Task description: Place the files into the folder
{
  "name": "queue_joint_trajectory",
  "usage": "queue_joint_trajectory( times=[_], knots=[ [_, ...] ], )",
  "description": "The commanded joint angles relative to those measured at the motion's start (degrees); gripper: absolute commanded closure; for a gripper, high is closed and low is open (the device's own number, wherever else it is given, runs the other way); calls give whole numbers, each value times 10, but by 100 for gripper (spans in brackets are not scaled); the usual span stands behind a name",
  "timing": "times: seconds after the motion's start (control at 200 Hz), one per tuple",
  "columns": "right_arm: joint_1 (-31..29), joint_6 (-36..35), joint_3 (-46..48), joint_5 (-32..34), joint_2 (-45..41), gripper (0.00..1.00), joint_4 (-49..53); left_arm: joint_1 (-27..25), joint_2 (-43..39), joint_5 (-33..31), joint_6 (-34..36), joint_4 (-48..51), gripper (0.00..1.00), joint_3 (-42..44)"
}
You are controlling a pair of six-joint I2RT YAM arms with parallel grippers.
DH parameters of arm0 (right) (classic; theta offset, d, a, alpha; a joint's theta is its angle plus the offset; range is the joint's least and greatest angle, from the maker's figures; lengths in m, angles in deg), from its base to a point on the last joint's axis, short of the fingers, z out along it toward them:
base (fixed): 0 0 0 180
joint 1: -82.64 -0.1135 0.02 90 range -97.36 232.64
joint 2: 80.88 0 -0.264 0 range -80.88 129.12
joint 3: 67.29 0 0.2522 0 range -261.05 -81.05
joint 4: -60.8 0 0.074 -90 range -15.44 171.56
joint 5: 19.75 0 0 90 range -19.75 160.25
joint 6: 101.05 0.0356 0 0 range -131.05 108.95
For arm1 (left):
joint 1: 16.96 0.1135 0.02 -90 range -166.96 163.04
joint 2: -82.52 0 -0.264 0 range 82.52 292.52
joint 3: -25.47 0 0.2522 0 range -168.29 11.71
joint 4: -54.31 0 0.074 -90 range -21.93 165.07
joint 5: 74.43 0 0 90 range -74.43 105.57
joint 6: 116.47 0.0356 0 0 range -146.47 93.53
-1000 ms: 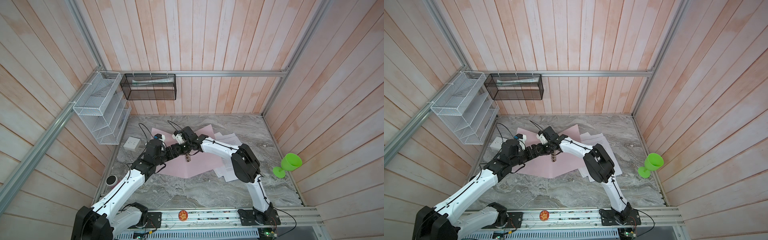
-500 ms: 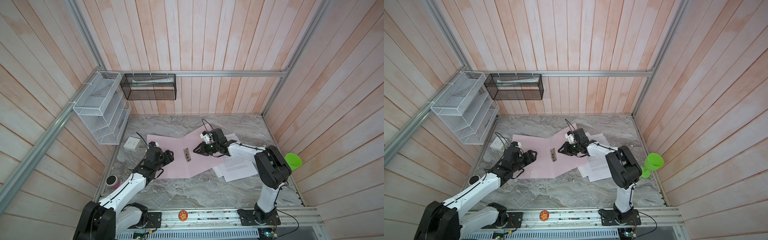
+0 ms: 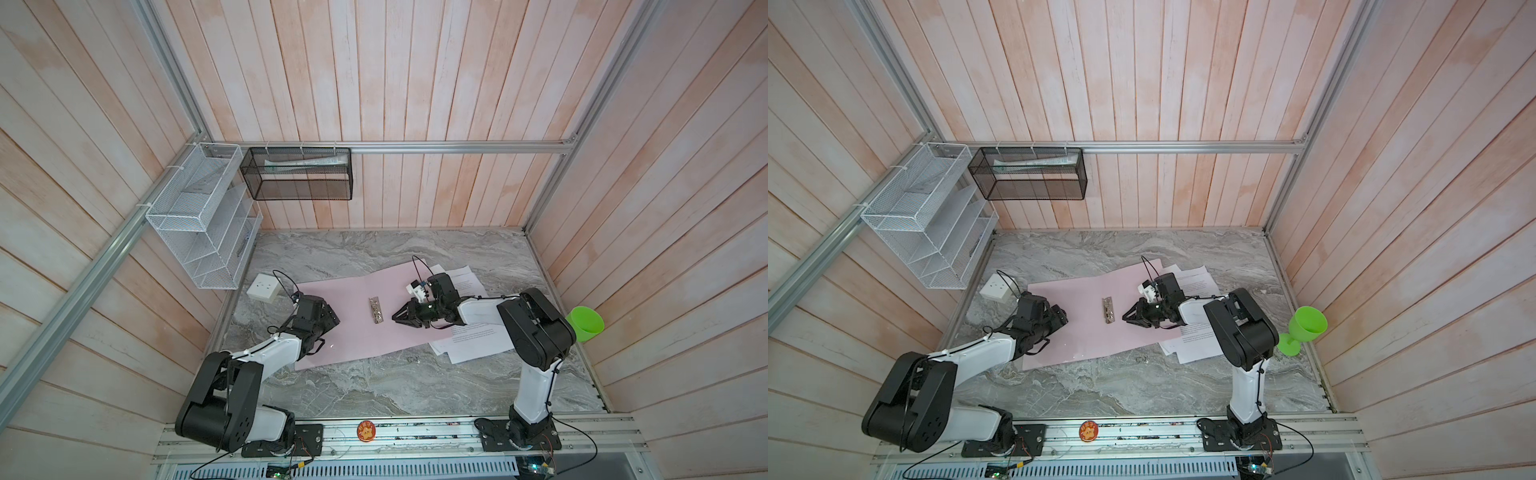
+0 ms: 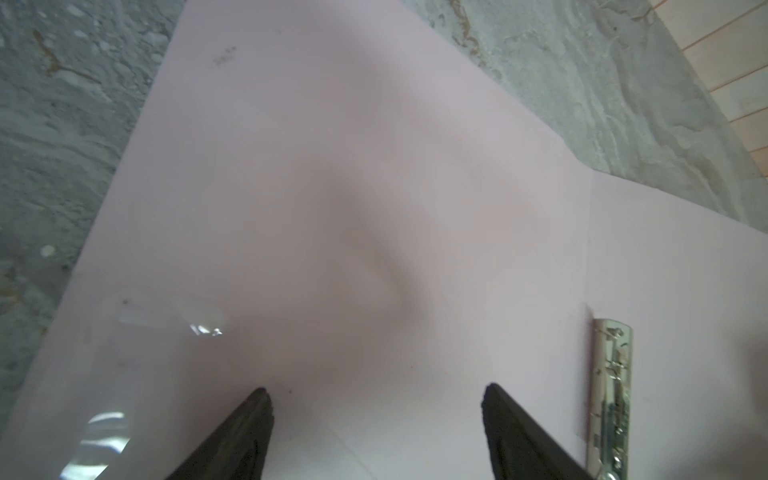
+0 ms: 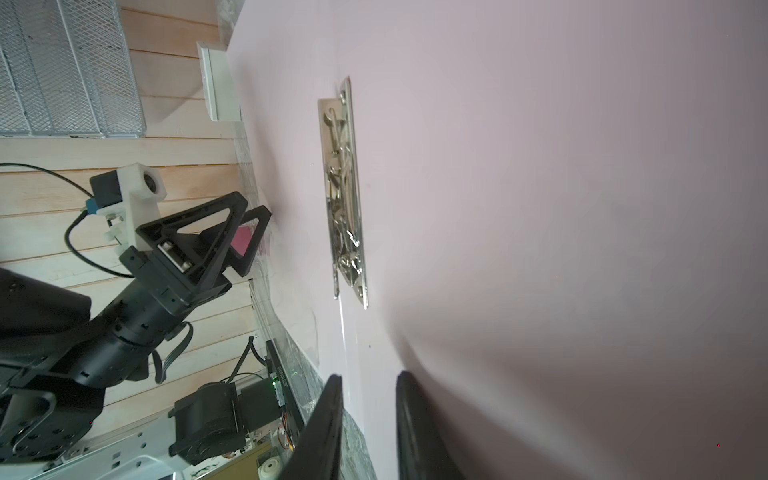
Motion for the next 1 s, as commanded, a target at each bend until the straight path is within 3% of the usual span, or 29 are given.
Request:
queue_joint_trajectory(
  times=[0.0, 0.225, 0.45, 0.625, 0.775, 0.995],
  knots=[
    [4, 26, 28, -18, 23, 78, -37, 16, 35, 0, 5, -32, 18, -16],
    [4, 71, 82, -34, 40, 82, -101, 27, 81, 4, 34, -44, 18, -51],
    [4, 62, 50, -30, -2, 82, -92, 27, 57, 27, 57, -32, 18, -81],
    [4, 40, 4, -17, -25, 73, -53, 22, 8, 40, 73, -5, 18, -116],
    [13, 20, -31, -20, -31, 69, -32, -35, 5, 48, 65, 20, 18, -176],
    [74, -6, -62, -17, -77, 68, 3, -122, 80, 82, 72, 27, 18, -268]
  ],
)
